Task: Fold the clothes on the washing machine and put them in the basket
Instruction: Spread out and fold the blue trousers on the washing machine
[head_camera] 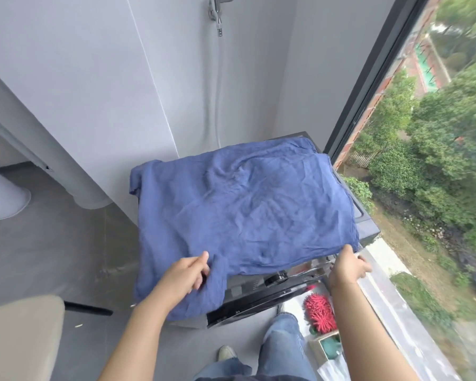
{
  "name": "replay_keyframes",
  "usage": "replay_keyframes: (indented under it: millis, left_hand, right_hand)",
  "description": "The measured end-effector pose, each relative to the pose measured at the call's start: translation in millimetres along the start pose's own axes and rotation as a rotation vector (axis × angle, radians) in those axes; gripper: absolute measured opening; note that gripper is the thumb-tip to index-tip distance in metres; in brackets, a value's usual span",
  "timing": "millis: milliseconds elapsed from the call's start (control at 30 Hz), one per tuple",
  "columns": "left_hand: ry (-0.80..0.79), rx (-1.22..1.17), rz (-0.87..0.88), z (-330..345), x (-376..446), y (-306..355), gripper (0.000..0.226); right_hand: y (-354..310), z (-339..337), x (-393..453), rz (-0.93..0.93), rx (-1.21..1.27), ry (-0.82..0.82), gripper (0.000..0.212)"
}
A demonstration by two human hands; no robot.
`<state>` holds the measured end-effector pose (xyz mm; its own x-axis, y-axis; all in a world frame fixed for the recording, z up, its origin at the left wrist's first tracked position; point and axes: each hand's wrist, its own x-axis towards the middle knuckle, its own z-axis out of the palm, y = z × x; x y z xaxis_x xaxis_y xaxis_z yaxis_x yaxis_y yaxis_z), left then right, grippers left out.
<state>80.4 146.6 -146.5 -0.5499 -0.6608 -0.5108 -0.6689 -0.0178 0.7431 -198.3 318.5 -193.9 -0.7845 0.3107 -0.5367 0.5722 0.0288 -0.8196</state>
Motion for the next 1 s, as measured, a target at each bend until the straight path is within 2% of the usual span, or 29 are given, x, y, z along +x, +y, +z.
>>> replay_keyframes:
  millis: [67,167,267,333,433,500,567,633,667,767,833,900,933,1000]
  left_hand:
    - [0.066,0.088,0.051,11.7,-1.4,-2.5,0.037]
    - [0.144,0.214,0.161,27.0,-0.1,-8.0,0.02]
    - [0.136,0.53,0.165,40.8,3.5,-9.5,0.037]
    - [0.162,0.69,0.182,47.1,4.9,-9.6,0.039]
    - [0.136,0.638,0.21,47.9,6.2,-10.6,0.015]
    - [0.015,0.54,0.19,42.8,7.2,-11.0,0.018]
    - [-0.128,0.516,0.188,40.1,6.0,-10.8,0.026]
    - [-0.135,0.535,0.255,41.4,3.9,-13.3,0.022]
    - [-0.096,0.561,0.304,42.2,1.7,-15.3,0.018]
    - [0.0,0.669,0.352,43.3,-3.1,-24.1,0.047]
    - [0.079,0.782,0.41,46.0,-7.3,-31.6,0.077]
    - [0.086,0.936,0.411,52.1,-12.5,-38.2,0.111]
    - [0.105,0.95,0.399,58.0,-14.5,-40.2,0.116]
    - [0.179,0.877,0.407,63.2,-18.6,-42.8,0.097]
  right_hand:
    - [6.5,-5.6,-6.9,-0.017,-0.046,-0.022,0.037]
    - [16.7,-9.5,-9.9,-0.201,-0.121,-0.148,0.022]
    - [10.8,-5.9,-2.9,-0.24,-0.263,-0.205,0.038]
    - [3.6,-2.8,-0.2,-0.2,-0.34,-0.246,0.043]
    - [-3.2,-0.1,4.8,-0.164,-0.302,-0.311,0.028]
    - [-8.8,-1.6,7.6,-0.21,-0.197,-0.296,0.024]
    - [-10.4,-6.5,10.9,-0.289,-0.105,-0.21,0.024]
    - [-5.5,-12.7,13.8,-0.263,-0.167,-0.136,0.026]
    - [0.2,-15.8,14.7,-0.208,-0.224,-0.17,0.03]
    - [14.8,-15.3,8.6,-0.043,-0.284,-0.372,0.044]
    - [20.7,-11.5,5.6,-0.025,-0.237,-0.417,0.037]
    - [25.7,-8.9,4.0,-0.047,-0.132,-0.396,0.026]
    - [27.5,-8.7,5.1,-0.058,-0.085,-0.369,0.025]
    - [28.8,-9.1,0.1,-0.069,-0.015,-0.329,0.026]
